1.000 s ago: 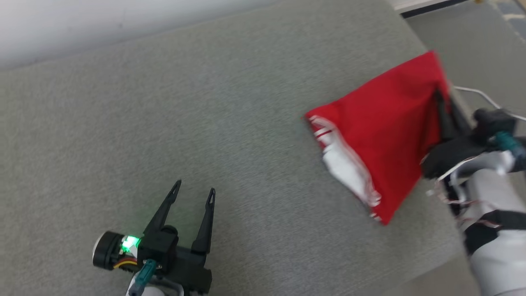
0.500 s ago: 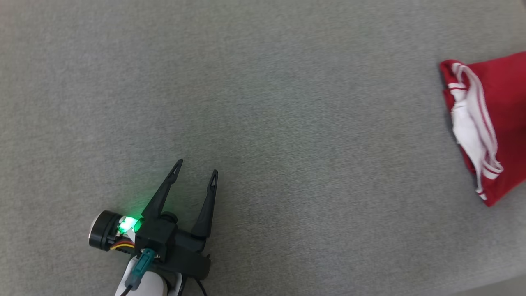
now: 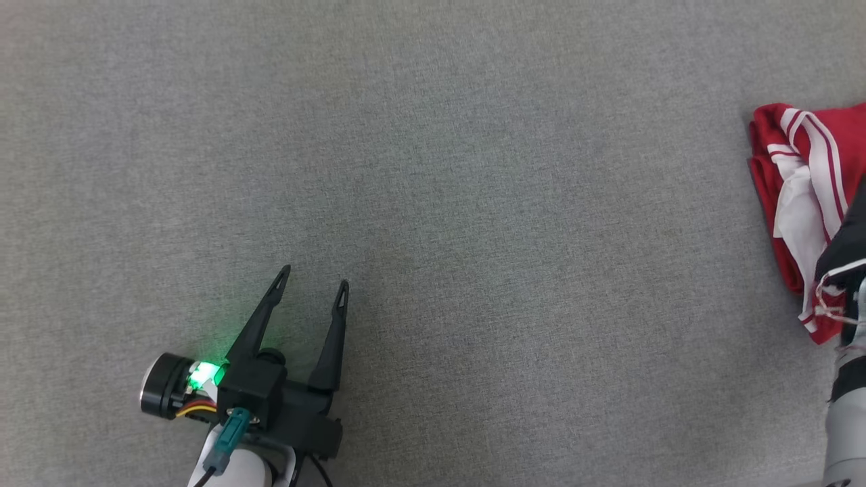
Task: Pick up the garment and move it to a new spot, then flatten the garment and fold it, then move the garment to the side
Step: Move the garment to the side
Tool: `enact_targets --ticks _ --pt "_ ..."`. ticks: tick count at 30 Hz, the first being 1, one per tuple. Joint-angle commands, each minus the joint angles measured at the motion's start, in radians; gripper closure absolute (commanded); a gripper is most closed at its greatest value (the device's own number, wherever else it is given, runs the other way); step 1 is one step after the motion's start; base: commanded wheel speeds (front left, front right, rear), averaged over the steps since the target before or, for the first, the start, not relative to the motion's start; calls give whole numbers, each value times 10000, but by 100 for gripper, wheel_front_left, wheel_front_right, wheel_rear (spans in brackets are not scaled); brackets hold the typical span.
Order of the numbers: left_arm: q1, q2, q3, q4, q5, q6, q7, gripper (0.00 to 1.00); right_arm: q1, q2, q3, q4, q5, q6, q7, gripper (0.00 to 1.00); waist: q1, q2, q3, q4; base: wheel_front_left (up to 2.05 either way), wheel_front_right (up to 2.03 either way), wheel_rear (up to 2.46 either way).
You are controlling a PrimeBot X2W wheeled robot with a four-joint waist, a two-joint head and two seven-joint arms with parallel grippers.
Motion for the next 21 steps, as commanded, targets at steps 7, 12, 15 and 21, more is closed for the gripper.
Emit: enact_targets --ticks 7,12,15,21 --pt "394 -17 146 100 -123 76 17 0 624 308 94 409 -183 -29 1 0 0 0 -377 177 0 0 0" --pt "635 -119 262 171 -190 145 -1 0 1223 468 904 517 429 -29 2 0 0 0 -930 306 0 0 0" --pt "867 -165 337 218 -234 175 -1 0 1592 534 1515 509 958 -29 2 0 0 0 -1390 386 0 0 0" --pt "1480 -272 541 322 -371 224 -1 0 2448 571 2976 632 2192 -29 3 0 0 0 -2508 634 0 0 0"
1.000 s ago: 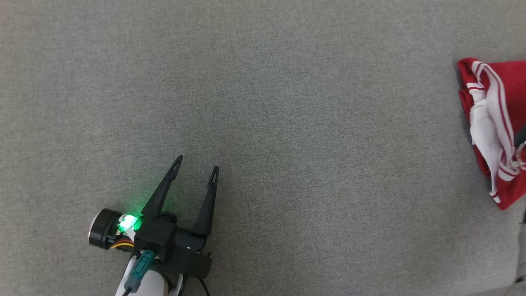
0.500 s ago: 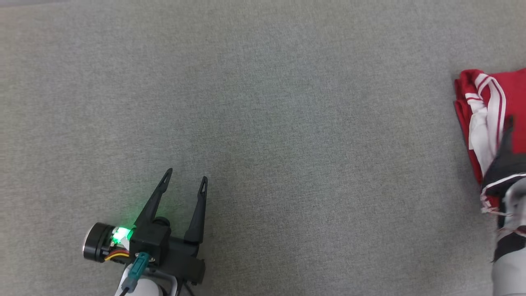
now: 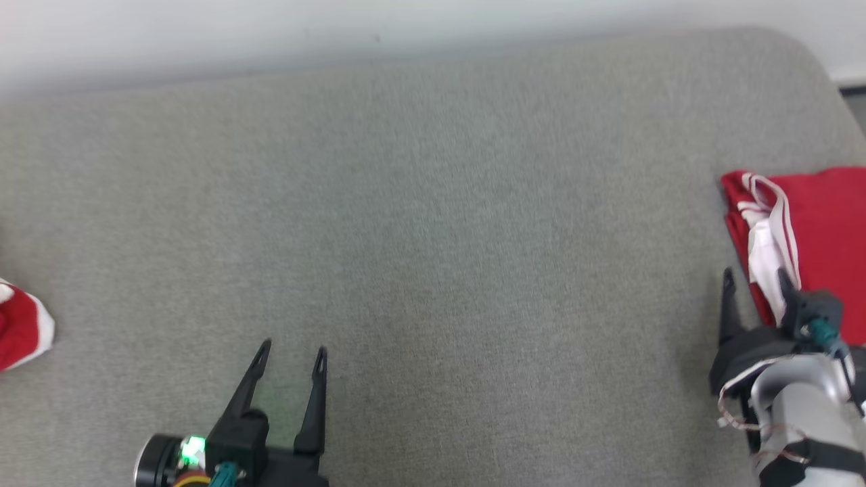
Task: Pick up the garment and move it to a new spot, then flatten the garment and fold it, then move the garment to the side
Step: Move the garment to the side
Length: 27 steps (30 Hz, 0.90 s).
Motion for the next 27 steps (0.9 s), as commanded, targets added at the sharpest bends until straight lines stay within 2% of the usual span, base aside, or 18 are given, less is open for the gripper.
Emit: enact_targets --ticks 1,7,12,19,27 --pt "320 -27 88 45 -61 52 -30 0 334 7 362 6 360 -29 3 0 1 0 -966 299 0 0 0" --pt "1140 -99 449 16 -169 98 -28 0 1391 48 1671 -320 1728 -29 3 0 1 0 -2097 576 0 0 0" --pt "1661 -133 860 -123 -205 176 -28 0 2265 307 2522 -1285 2605 -29 3 0 1 0 -2598 742 0 0 0" --pt "2049 -159 1440 -147 -202 177 -28 0 3280 714 3205 -2844 3415 -29 1 0 1 0 -2980 860 0 0 0" --pt "2175 -193 1842 -92 -187 166 -28 0 3998 1107 3409 -3750 3536 -29 3 0 1 0 -3288 817 0 0 0"
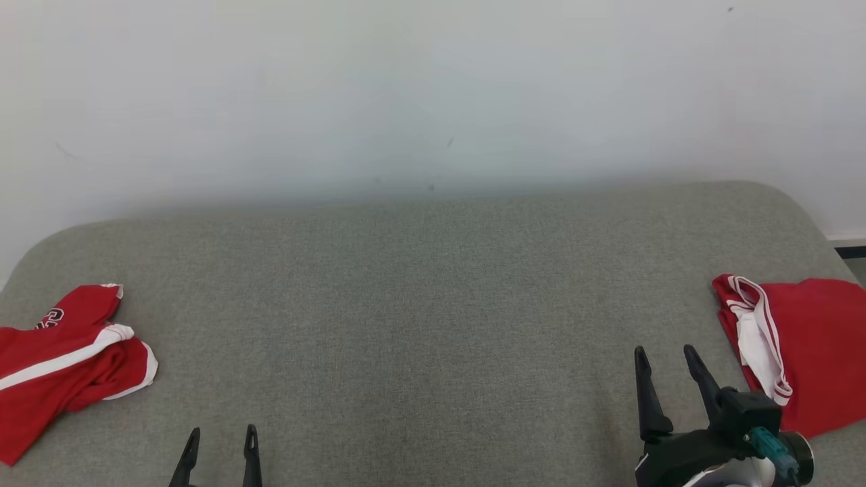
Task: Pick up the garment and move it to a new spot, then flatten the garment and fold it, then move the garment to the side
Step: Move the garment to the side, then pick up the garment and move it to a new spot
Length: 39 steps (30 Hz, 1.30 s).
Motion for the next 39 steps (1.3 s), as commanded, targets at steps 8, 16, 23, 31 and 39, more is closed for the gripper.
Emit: enact_targets --ticks 8,16,23,31,39 --pt "243 -44 263 144 -40 -20 -29 0 549 225 37 -526 159 -29 3 0 2 1 -299 -115 0 0 0" --pt "339 -49 489 125 -38 -15 -28 0 903 258 283 -863 524 -29 3 0 2 1 -401 -184 0 0 0" --pt "347 -52 501 141 -144 10 -28 0 1000 257 408 -819 727 -29 3 0 2 1 -327 -160 0 0 0" --pt "266 -49 454 159 -194 51 -29 0 1026 258 526 -809 811 -29 3 0 2 1 -206 81 0 0 0" --pt "240 -48 593 193 -100 86 -29 0 1095 261 838 -857 951 -29 3 0 2 1 -101 1013 0 0 0"
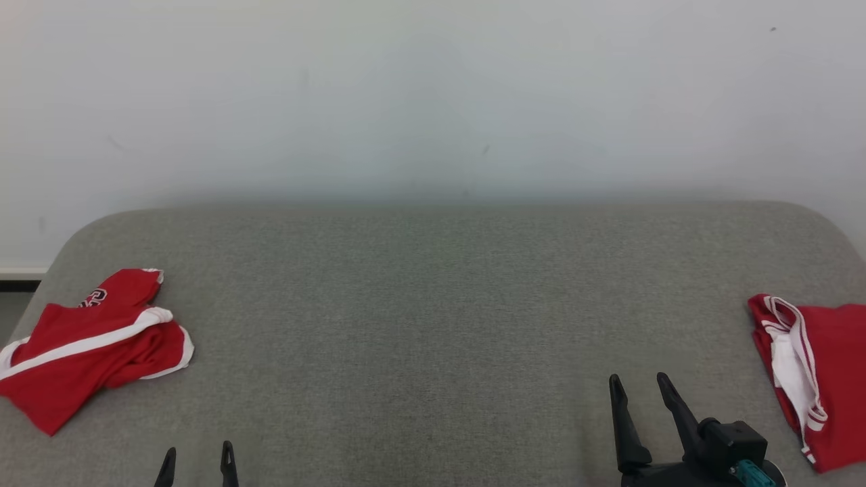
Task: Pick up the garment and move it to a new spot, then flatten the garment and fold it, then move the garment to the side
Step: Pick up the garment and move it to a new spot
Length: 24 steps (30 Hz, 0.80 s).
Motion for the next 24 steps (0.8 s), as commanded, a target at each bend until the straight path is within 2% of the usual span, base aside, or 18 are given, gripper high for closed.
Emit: enact_targets --ticks 1,24 --pt "-12 -10 78 22 29 -7 -28 0 110 31 90 -30 92 -28 -1 0 0 0 64 542 0 0 0" --pt "145 30 1273 151 243 -127 -29 0 129 29 1063 -47 587 -28 1 0 0 0 237 4350 0 0 0"
